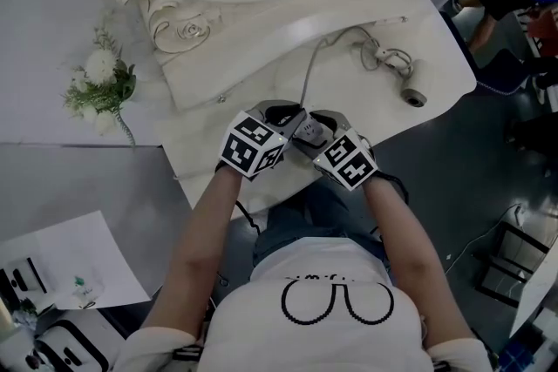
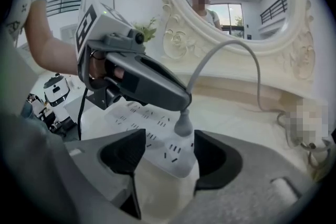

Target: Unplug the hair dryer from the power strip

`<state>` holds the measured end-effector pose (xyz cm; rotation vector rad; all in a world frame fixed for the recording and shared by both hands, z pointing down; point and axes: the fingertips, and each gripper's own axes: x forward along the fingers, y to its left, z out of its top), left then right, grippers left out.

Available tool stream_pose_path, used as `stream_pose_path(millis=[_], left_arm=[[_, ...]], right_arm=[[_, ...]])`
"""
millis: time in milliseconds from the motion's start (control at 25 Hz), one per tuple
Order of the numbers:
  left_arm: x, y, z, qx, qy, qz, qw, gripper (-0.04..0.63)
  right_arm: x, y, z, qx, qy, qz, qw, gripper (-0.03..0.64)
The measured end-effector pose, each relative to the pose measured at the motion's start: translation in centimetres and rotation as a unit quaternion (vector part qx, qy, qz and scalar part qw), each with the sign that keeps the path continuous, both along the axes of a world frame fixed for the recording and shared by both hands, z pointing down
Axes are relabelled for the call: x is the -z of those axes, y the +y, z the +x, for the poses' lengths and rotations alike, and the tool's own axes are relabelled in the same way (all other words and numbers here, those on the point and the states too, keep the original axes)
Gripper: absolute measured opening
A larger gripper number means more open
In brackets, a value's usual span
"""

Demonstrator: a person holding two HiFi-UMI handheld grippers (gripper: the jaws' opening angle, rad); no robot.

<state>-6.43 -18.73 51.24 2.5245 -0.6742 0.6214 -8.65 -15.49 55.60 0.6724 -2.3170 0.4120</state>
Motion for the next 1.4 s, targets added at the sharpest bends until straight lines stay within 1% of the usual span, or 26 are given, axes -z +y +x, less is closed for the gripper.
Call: stream_pose_path(millis=[80,200,320,400,480,520,560,600,640,680,720,760,800,840,880,1160,1200,1280,1400], left_arm=[[-0.3,0.3,0.1,-0.01,-0.015,0.011,0.9998,0.026],[-0.6,0.5,0.3,-0.021,-0.031,0.023,0.999,0.032],[-0.7,0.5,0.5,-0.04,-0.046,0.032,0.9976,0.034],[-0.7,0.6,0.8,-0.06,-0.06,0.048,0.9952,0.034],[-1.0,1.0,1.0,-0.09,-0.084,0.068,0.9901,0.03],[-1.1,1.3,1.1,-0.105,-0.094,0.071,0.9875,0.024],[-0.9,1.6,1.2,-0.114,-0.093,0.067,0.9869,0.021],[-0.2,1.8,1.3,-0.113,-0.071,0.056,0.9895,0.021],[1.1,1.6,1.3,-0.099,-0.032,0.041,0.9938,0.021],[2.5,0.9,1.1,-0.074,0.008,0.026,0.9969,0.02],[3.4,-0.2,0.4,-0.049,0.028,0.018,0.9982,0.02],[3.7,-1.2,-0.5,-0.032,0.024,0.016,0.9991,0.02],[3.4,-1.9,-1.3,-0.024,0.007,0.018,0.9995,0.02],[3.2,-2.3,-2.0,-0.02,-0.006,0.019,0.9996,0.02],[3.0,-2.5,-2.3,-0.018,-0.012,0.02,0.9996,0.02],[4.0,-2.5,-1.7,-0.024,-0.003,0.018,0.9995,0.021],[4.3,-2.7,-1.7,-0.021,0.001,0.016,0.9997,0.021],[5.3,-3.5,-1.7,-0.011,0.02,0.006,0.9997,0.021],[7.3,-5.2,-1.7,0.006,0.057,-0.011,0.9983,0.021]], right_arm=[[-0.1,-0.2,-0.1,-0.013,-0.003,0.005,1.0,0.283],[-0.3,-0.3,0.1,-0.033,-0.01,0.0,0.999,0.291],[-0.5,-0.3,0.0,-0.027,0.004,0.011,1.0,0.302],[-0.6,-0.3,0.0,-0.025,0.011,0.019,0.999,0.302],[-0.7,-0.2,0.0,-0.028,0.011,0.02,0.999,0.304],[-0.7,-0.2,0.0,-0.029,0.01,0.02,0.999,0.304],[-0.7,-0.2,0.0,-0.029,0.009,0.019,0.999,0.305],[-0.7,-0.2,0.0,-0.029,0.008,0.019,0.999,0.304],[-0.7,-0.2,0.1,-0.03,0.007,0.019,0.999,0.304],[-0.6,-0.2,0.1,-0.03,0.006,0.02,0.999,0.304],[-0.6,-0.2,0.2,-0.03,0.006,0.021,0.999,0.302],[-0.6,-0.2,0.2,-0.031,0.006,0.021,0.999,0.302],[-0.6,-0.2,0.2,-0.032,0.006,0.02,0.999,0.301],[-0.6,-0.1,0.1,-0.032,0.007,0.02,0.999,0.301],[-0.6,-0.1,0.2,-0.032,0.007,0.02,0.999,0.301],[-0.5,-0.1,0.1,-0.025,0.012,0.014,1.0,0.301],[-0.5,0.0,0.1,-0.018,0.015,0.013,1.0,0.301],[0.0,-0.1,0.4,-0.011,0.016,0.016,1.0,0.301],[2.4,-1.4,1.9,-0.037,-0.014,0.026,0.999,0.301]])
